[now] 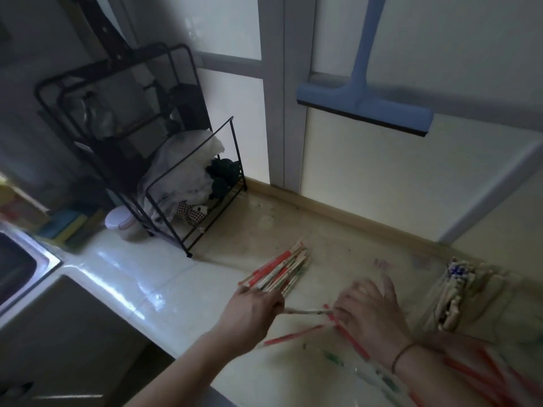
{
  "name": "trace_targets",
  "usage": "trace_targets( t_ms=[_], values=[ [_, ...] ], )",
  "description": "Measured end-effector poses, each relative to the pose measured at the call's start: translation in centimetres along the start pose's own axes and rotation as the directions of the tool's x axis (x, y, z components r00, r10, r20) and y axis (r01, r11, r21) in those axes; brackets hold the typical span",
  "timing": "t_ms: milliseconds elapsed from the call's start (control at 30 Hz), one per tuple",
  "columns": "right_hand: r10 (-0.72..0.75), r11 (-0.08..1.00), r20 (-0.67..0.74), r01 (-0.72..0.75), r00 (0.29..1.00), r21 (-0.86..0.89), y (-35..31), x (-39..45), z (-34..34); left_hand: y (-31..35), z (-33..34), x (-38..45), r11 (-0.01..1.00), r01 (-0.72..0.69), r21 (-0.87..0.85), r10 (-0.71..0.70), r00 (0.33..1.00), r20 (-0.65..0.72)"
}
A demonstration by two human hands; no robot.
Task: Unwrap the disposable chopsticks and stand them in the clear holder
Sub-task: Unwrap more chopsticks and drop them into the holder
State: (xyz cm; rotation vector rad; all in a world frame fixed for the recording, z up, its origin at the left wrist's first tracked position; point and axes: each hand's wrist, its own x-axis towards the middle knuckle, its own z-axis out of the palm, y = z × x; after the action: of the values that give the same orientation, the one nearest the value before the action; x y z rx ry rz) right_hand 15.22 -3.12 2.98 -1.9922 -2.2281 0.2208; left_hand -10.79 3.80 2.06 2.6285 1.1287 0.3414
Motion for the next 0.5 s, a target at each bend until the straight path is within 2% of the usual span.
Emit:
trace_targets(
  t_ms=[100, 167, 200, 233, 267, 300, 333, 367, 400, 500],
  values=[
    [0.111, 0.975, 0.142, -0.135, 0.984, 0.178, -0.4, -1.8, -2.0, 0.8, -1.2, 2.2, 0.998, -0.06, 0.022, 0.062, 0.991, -0.119],
    [0.203, 0.943, 0.118, -0.227, 0.972, 0.243, -0.6, -2.9, -2.8, 1.9, -0.6, 3.6, 0.997, 0.059, -0.04, -0.065, 0.984, -0.163],
    [0.277, 0.915, 0.103, -0.295, 0.955, 0.275, -0.7, -3.5, -3.1, 2.6, -0.2, 4.2, 0.97, 0.192, -0.148, -0.217, 0.96, -0.179],
    [0.343, 0.868, 0.08, -0.348, 0.936, 0.353, -0.6, -4.1, -3.3, 3.7, -0.3, 4.8, 0.872, 0.342, -0.35, -0.408, 0.903, -0.136],
    [0.396, 0.796, 0.08, -0.386, 0.915, 0.466, -0.5, -4.9, -3.4, 5.1, -0.7, 5.6, 0.676, 0.44, -0.591, -0.56, 0.828, -0.023],
    [0.428, 0.698, 0.112, -0.407, 0.897, 0.589, -0.3, -5.7, -3.6, 6.6, -1.3, 6.2, 0.428, 0.459, -0.779, -0.612, 0.781, 0.124],
    [0.439, 0.584, 0.175, -0.428, 0.881, 0.69, -0.3, -6.7, -3.8, 8.1, -2.0, 6.8, 0.183, 0.432, -0.883, -0.584, 0.771, 0.256],
    [0.438, 0.479, 0.236, -0.447, 0.867, 0.756, -0.3, -7.8, -4.0, 9.6, -2.7, 7.2, 0.017, 0.389, -0.921, -0.517, 0.791, 0.325],
    [0.434, 0.399, 0.281, -0.462, 0.856, 0.792, -0.4, -8.8, -4.5, 11.1, -3.4, 7.4, -0.042, 0.361, -0.931, -0.472, 0.815, 0.338],
    [0.434, 0.26, 0.316, -0.453, 0.844, 0.853, 0.0, -11.6, -5.2, 14.8, -4.8, 7.5, 0.002, 0.318, -0.948, -0.467, 0.839, 0.28]
  ],
)
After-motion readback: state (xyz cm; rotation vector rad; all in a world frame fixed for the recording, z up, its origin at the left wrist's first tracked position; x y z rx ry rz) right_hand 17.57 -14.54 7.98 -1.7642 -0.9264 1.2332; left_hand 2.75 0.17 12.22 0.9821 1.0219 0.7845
